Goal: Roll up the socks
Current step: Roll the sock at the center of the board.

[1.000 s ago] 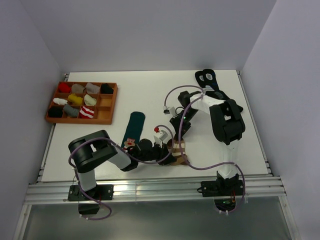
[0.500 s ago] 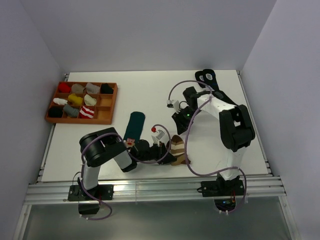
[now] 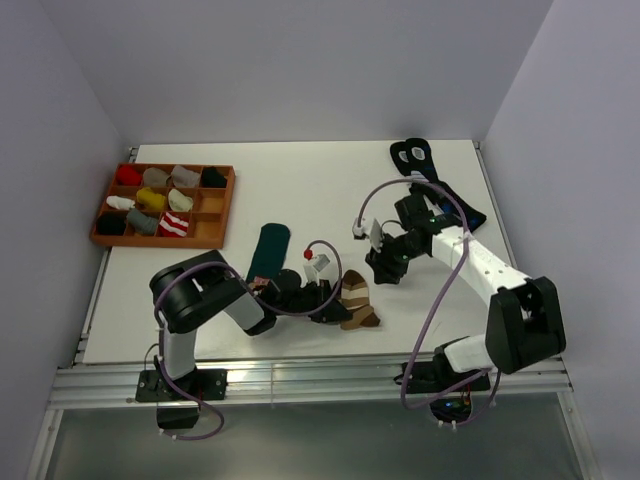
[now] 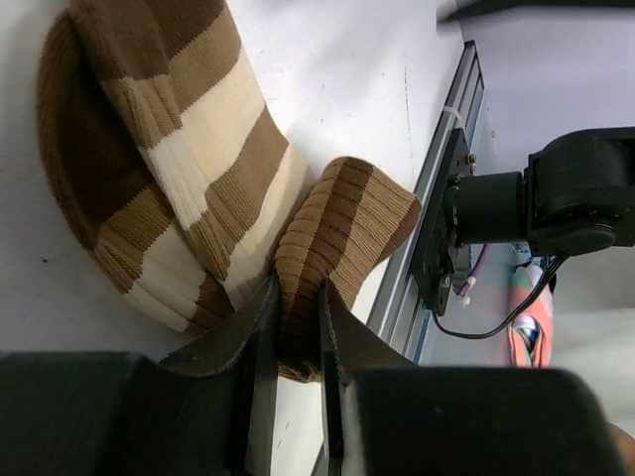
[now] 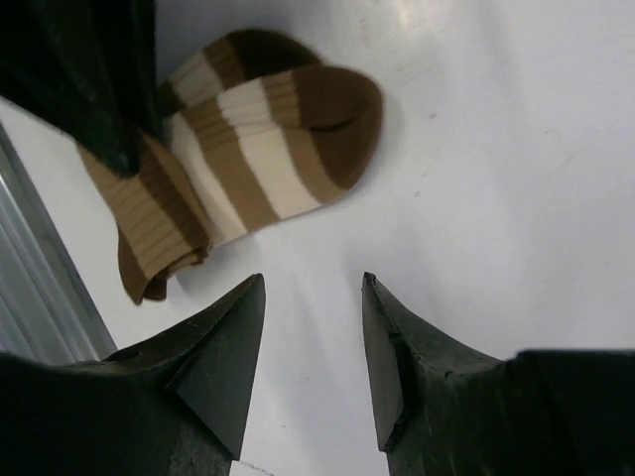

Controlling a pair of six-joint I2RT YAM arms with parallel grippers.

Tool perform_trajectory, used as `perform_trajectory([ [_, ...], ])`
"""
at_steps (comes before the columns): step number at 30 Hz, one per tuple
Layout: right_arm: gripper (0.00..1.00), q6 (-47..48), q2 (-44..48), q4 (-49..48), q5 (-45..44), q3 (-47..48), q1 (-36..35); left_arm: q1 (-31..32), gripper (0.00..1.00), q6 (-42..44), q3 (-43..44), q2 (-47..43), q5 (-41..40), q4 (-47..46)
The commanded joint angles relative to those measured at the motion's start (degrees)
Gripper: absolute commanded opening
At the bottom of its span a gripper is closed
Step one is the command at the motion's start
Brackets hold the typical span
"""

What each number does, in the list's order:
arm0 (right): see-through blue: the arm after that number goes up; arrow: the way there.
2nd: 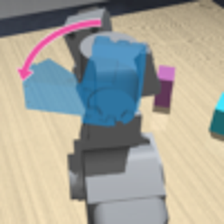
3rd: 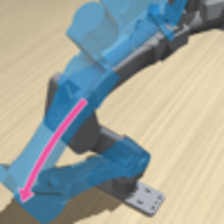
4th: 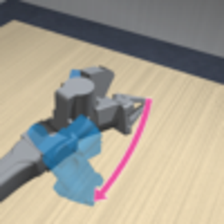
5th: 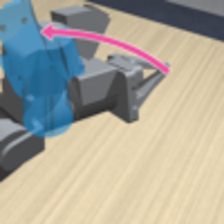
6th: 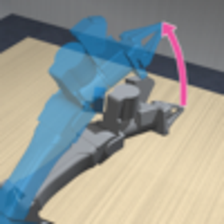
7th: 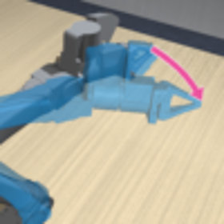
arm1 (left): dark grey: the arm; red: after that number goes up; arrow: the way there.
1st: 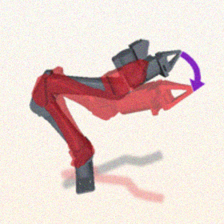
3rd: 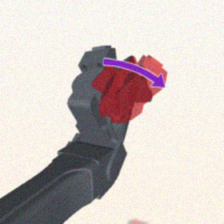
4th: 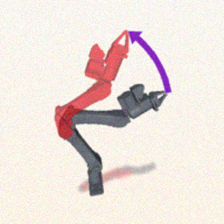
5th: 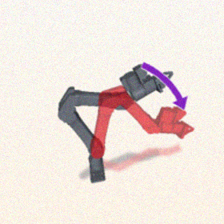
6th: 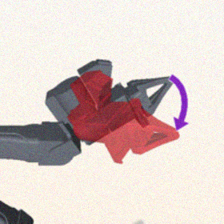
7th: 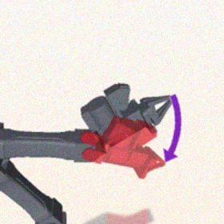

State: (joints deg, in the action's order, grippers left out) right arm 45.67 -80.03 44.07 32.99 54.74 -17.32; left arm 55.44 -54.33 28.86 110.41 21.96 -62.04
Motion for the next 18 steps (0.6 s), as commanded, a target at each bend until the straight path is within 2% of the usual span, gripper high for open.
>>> perform_trajectory([
  [1,0.52,10.6,3.7,0.8,0.4,-4.5,-0.9,-1.9,0.00,2.7,-1.6,1.6,0.3,22.9],
  [6,0.55,14.4,9.9,-2.5,0.2,-11.7,-2.4,-3.7,0.00,4.8,2.7,0.6,0.9,34.5],
  [10,0.60,14.4,17.4,-6.0,-1.2,-16.3,-6.0,-4.9,0.00,5.7,4.6,0.9,0.9,39.4],
  [18,0.64,13.6,20.8,-8.7,-3.0,-20.5,-12.6,-6.4,0.00,7.1,7.3,0.2,0.5,45.3],
])
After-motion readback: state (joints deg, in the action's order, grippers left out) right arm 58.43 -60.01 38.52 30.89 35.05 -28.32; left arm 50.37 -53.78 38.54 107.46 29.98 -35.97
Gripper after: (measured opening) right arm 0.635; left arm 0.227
